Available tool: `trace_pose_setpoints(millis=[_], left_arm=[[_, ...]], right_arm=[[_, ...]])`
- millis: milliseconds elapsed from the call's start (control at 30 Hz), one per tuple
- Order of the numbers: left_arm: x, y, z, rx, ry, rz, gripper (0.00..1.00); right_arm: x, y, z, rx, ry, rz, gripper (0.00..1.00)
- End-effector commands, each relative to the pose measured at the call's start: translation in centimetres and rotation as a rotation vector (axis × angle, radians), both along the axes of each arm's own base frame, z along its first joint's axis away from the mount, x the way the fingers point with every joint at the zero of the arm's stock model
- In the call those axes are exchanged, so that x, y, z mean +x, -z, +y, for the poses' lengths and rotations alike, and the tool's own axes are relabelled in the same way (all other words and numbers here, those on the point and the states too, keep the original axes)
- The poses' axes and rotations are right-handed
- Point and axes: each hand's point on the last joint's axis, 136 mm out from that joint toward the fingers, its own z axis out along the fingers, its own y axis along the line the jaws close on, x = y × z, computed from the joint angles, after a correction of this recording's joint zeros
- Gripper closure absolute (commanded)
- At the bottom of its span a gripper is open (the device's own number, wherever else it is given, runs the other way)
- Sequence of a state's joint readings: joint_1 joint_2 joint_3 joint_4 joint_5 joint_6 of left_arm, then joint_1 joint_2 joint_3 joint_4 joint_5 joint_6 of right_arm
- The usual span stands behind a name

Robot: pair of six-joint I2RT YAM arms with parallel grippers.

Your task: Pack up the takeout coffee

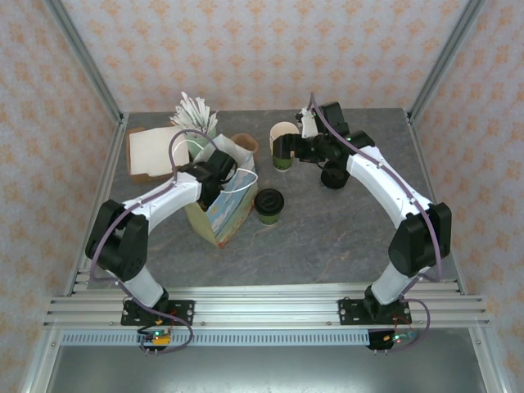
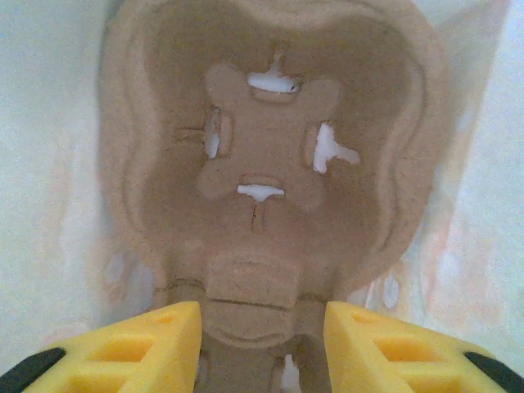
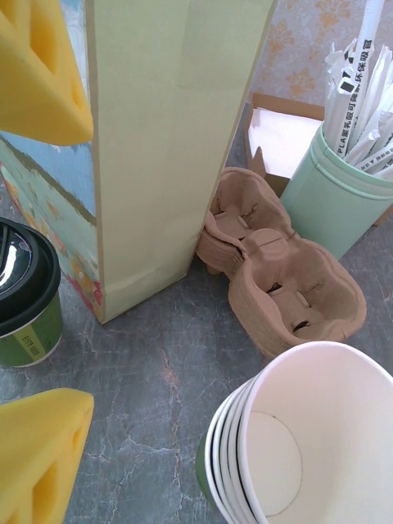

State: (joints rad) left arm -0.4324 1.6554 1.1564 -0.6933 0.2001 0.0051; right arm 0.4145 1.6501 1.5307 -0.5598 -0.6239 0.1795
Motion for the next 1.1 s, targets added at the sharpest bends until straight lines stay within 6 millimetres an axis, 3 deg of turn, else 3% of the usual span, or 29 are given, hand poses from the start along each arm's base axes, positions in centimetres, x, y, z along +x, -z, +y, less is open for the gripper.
trace_pose_setpoints(millis=[0, 567, 1067], left_arm=[[0.0, 1.3, 0.1, 0.014, -0.035, 0.009, 0.55], [0.0, 4.9, 0.1, 0.056, -0.048, 0.007, 0.43], [0.2, 5.8, 0.5, 0.091, -0.089, 0.034, 0.32]], right_arm=[[-0.3, -1.1, 0.0, -0.003, -0.004, -0.034, 0.21], [-0.4, -0.7, -0.2, -0.01, -0.003, -0.027, 0.21], [-0.4, -0.6, -0.2, -0.015, -0.002, -0.024, 0.21]])
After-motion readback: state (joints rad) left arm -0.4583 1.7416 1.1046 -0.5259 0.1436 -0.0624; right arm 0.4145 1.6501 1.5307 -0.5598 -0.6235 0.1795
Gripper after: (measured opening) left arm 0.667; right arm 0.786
